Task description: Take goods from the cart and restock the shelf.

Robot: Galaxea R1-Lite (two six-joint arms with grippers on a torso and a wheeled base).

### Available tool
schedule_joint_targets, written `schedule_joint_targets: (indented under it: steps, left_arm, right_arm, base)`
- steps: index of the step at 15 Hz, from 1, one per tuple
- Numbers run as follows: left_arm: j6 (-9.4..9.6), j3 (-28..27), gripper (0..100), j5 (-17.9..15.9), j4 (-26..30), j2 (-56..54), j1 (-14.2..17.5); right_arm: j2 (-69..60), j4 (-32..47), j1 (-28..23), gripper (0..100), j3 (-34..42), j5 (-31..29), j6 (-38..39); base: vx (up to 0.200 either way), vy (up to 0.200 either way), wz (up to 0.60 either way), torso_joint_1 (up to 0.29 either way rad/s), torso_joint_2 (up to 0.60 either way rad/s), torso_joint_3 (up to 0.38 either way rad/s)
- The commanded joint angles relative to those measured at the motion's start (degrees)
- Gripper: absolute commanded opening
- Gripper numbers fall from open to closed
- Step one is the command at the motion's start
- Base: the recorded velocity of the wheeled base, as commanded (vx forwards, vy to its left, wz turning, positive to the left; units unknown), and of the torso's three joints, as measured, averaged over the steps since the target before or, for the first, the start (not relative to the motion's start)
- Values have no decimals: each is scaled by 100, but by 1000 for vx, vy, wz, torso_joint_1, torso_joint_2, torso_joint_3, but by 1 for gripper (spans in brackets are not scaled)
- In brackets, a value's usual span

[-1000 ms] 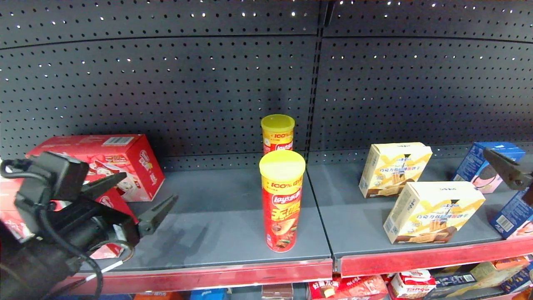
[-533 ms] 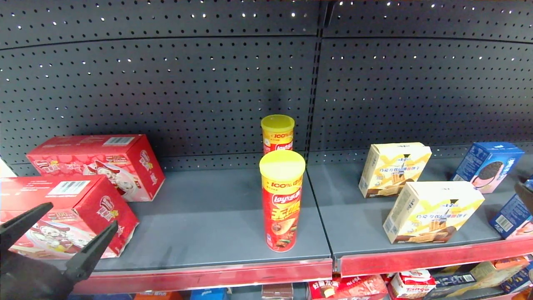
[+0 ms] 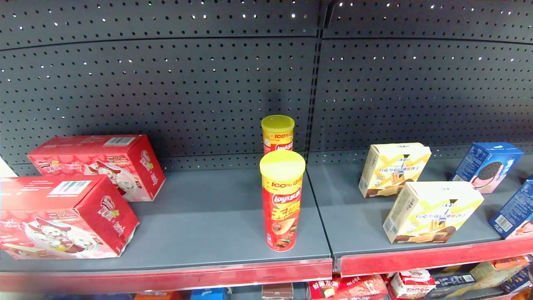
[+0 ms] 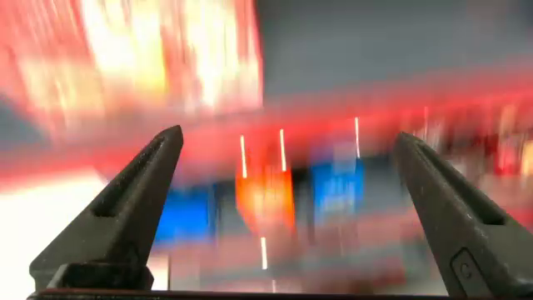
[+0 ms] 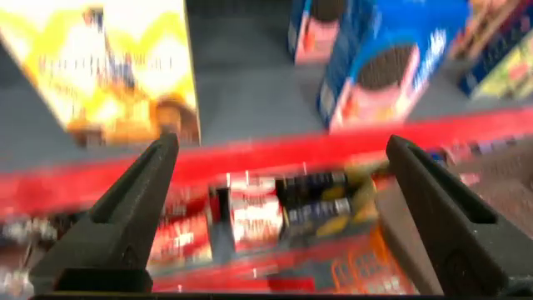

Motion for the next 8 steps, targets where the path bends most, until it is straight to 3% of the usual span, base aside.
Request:
schedule_joint_targets:
  steps: [1, 3, 5, 8]
  left_arm:
    - [-161, -383, 100, -218, 1112, -1697, 202]
    - [-231, -383, 100, -517, 1121, -1697, 202]
    - [-442, -392, 100, -561, 1112, -1697, 202]
    - [-293, -383, 100, -561, 1112, -1697, 202]
  right_arm:
    - [-2689, 2431, -27, 100, 24, -35, -26]
    - [-2610, 2493, -18, 100, 6, 88, -70]
    - [-2610, 2502, -18, 100, 6, 1011, -360]
    - [-2601, 2598, -18, 100, -20, 1319, -448]
  base:
    - [0, 0, 0, 0, 0, 0]
    - [0, 0, 0, 0, 0, 0]
    - [0, 0, 0, 0, 0, 0]
    - [0, 0, 0, 0, 0, 0]
